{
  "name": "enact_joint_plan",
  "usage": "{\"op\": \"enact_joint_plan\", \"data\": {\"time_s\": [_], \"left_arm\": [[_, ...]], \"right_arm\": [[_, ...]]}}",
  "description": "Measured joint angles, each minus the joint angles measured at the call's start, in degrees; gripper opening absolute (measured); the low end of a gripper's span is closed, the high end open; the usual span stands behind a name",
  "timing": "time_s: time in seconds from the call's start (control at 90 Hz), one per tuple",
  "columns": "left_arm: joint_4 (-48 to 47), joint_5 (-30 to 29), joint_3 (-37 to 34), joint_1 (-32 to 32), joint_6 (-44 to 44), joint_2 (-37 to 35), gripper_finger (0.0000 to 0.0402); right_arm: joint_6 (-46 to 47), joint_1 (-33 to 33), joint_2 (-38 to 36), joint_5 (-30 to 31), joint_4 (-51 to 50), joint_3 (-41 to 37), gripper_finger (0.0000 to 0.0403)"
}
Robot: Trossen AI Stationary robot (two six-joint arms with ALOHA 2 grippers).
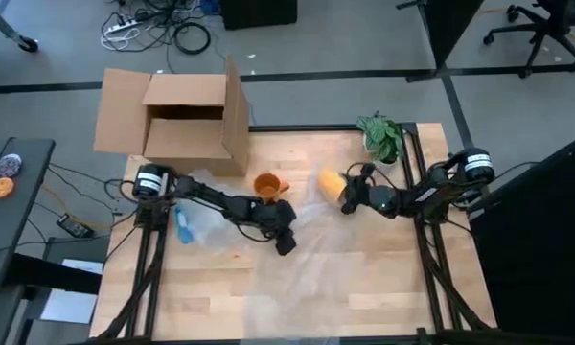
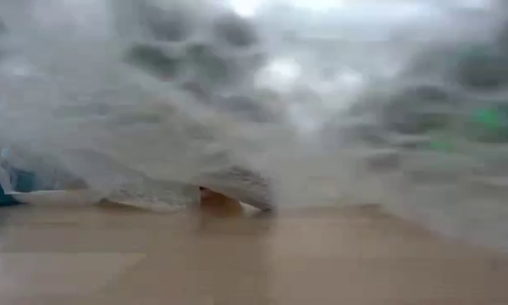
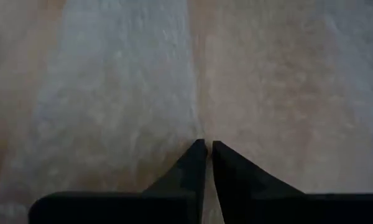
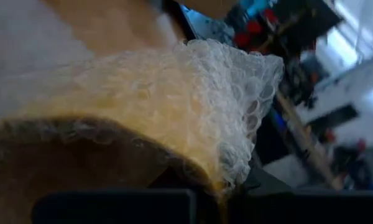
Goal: Wrap mug
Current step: Wrap the yellow mug using the transparent bubble wrap
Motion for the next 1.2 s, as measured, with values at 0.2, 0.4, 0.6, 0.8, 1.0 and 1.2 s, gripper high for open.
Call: {"op": "enact_joint_plan", "data": {"time_s": [0.2,0.4,0.6,0.8,1.0,1.2], "left_arm": [[-0.78,1.19,-0.3,-0.04,2.7,-4.16,0.0018],[-0.22,2.94,-0.21,-0.01,3.85,-5.9,0.0018],[6.88,5.83,-0.21,0.09,5.33,-9.39,0.0019],[18.93,4.99,-0.05,1.83,11.51,-13.76,0.0019],[27.04,0.58,-0.02,6.79,14.12,-11.82,0.0019],[31.35,-0.66,-0.02,11.41,15.09,-6.98,0.0019]], "right_arm": [[-24.16,4.84,-0.1,3.17,-7.59,3.46,0.0001],[-41.21,7.39,-0.07,2.45,-12.63,6.63,0.0013],[-49.63,9.18,-0.09,2.05,-20.62,9.81,0.0025],[-52.39,10.77,-0.11,2.03,-29.38,13.27,0.0025],[-56.88,12.31,0.11,1.99,-37.07,16.8,0.0023],[-59.0,14.31,0.09,0.08,-45.02,19.98,0.0023]]}}
